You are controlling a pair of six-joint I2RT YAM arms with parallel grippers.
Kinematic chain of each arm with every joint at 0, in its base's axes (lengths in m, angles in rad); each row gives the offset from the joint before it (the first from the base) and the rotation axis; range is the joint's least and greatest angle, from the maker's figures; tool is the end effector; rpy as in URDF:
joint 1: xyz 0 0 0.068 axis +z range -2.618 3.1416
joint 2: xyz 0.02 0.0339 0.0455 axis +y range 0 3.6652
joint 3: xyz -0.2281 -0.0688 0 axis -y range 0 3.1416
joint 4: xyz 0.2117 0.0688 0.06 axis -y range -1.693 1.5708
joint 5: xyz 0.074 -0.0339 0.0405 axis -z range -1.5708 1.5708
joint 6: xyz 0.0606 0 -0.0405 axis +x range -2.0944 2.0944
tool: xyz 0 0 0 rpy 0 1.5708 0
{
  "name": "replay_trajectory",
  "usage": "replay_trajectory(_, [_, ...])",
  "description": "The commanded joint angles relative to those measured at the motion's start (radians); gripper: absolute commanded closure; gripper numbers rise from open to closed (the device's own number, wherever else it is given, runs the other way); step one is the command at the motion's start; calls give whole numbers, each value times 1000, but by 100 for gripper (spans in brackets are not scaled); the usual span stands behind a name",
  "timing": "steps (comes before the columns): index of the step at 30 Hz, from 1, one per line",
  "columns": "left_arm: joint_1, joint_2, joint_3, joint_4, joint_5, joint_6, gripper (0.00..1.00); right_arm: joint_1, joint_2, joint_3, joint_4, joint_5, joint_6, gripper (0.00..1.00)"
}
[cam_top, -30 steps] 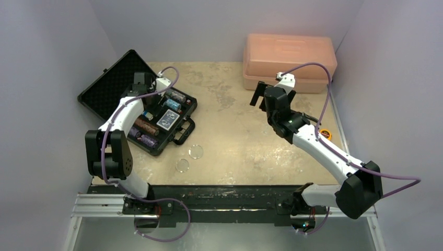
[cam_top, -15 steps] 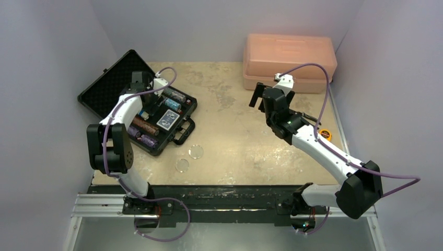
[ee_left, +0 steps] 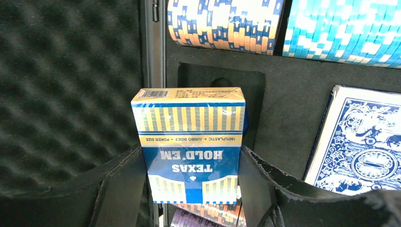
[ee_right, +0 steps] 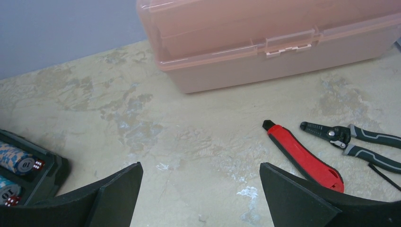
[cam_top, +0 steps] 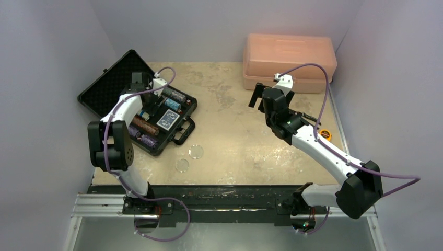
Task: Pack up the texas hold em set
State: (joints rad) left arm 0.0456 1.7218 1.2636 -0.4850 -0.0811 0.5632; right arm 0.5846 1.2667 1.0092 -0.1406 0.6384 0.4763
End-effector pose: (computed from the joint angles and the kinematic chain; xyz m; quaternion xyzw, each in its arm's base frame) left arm 0.3490 0.0208 0.1904 0.2311 0.9219 0.1292 0.2827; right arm 0.2574 0.1270 0.2877 0.1306 0.7991 0.0403 0.5854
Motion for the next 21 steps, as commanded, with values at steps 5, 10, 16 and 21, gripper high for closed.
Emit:
replay_trajectory(5, [7,19,15,54,29,-9,100,9,-21,-7,45,37,-14,1])
replay_trajectory(10, [7,26,13,53,22,-5,100,9,-20,-9,47,38,-15,1])
replay_trajectory(16, [7,36,17,65,49,-14,100,12,-20,-9,48,40,-15,1])
replay_trajectory(21, [7,39,23,76,61,-14,100,14,-17,-14,55,40,-16,1])
